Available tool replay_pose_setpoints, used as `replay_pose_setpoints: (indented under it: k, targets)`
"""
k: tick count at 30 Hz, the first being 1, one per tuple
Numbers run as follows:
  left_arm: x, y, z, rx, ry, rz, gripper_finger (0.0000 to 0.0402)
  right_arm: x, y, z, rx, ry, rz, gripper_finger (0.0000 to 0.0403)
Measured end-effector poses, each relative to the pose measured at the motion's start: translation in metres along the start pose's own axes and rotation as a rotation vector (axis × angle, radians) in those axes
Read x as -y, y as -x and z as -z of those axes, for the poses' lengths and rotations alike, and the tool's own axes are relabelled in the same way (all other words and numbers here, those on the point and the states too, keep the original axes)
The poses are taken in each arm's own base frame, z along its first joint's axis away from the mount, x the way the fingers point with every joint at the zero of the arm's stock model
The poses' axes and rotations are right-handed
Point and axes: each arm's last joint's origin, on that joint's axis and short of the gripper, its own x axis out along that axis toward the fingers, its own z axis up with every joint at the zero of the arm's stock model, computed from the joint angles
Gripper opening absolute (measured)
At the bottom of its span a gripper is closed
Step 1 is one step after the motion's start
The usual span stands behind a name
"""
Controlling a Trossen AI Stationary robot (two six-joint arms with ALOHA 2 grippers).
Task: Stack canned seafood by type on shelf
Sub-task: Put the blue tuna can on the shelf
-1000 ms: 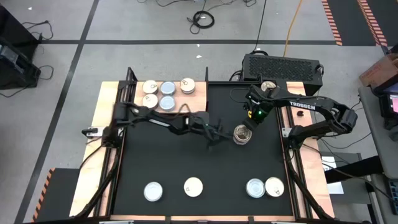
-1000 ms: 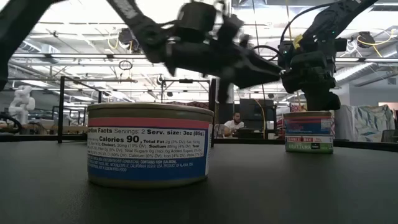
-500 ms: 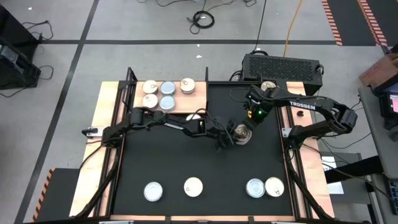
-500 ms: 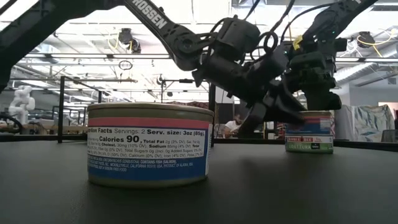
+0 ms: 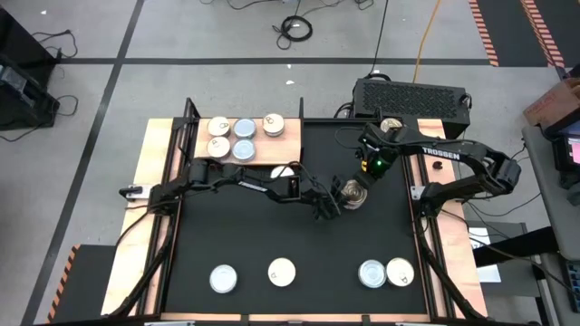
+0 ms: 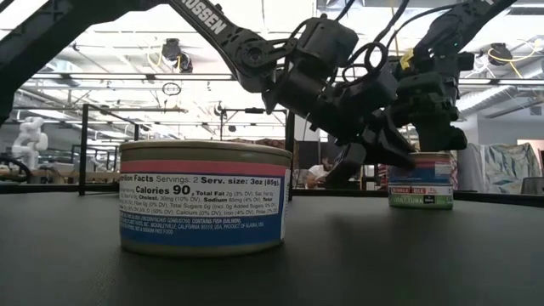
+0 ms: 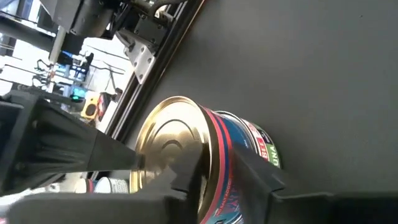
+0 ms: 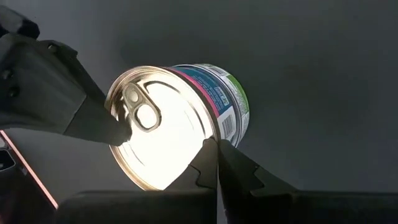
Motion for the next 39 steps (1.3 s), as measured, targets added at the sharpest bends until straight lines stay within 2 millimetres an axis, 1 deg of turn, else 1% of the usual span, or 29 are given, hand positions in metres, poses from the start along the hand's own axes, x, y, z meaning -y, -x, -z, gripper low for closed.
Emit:
replay_pose_setpoints:
  k: [4,6,14,20,24,28,35,39]
  targets:
    - [0.0,0.0,-0.003,0.005,-0.004,-0.009,0.002,0.0,0.001,0.0,0.001,0.003,-0.004,0.0]
    - [0.0,0.0,-0.004,0.006,-0.003,-0.009,0.001,-0.001,0.001,0.0,0.003,0.006,-0.01,0.0]
    - [0.0,0.0,-0.004,0.004,-0.004,-0.009,0.0009,-0.001,0.002,0.001,-0.002,0.012,-0.012,0.0]
    - [0.0,0.001,-0.004,0.007,-0.007,-0.014,0.0007,-0.003,0.009,0.009,-0.022,0.027,-0.015,0.0]
    - [-0.001,0.001,-0.003,-0.004,-0.006,-0.022,0.0005,-0.004,0.013,0.012,-0.003,0.038,-0.013,0.0006]
    - [-0.002,0.001,-0.003,-0.011,-0.005,-0.031,0.0004,-0.005,0.016,0.015,0.011,0.045,-0.015,0.0038]
    - [-0.003,0.001,0.0,-0.053,-0.003,-0.058,0.0004,-0.005,0.017,0.018,-0.009,0.037,-0.02,0.0118]
    - [-0.004,0.001,0.001,-0.072,-0.035,-0.066,0.0004,-0.005,0.017,0.019,-0.021,0.039,-0.015,0.0159]
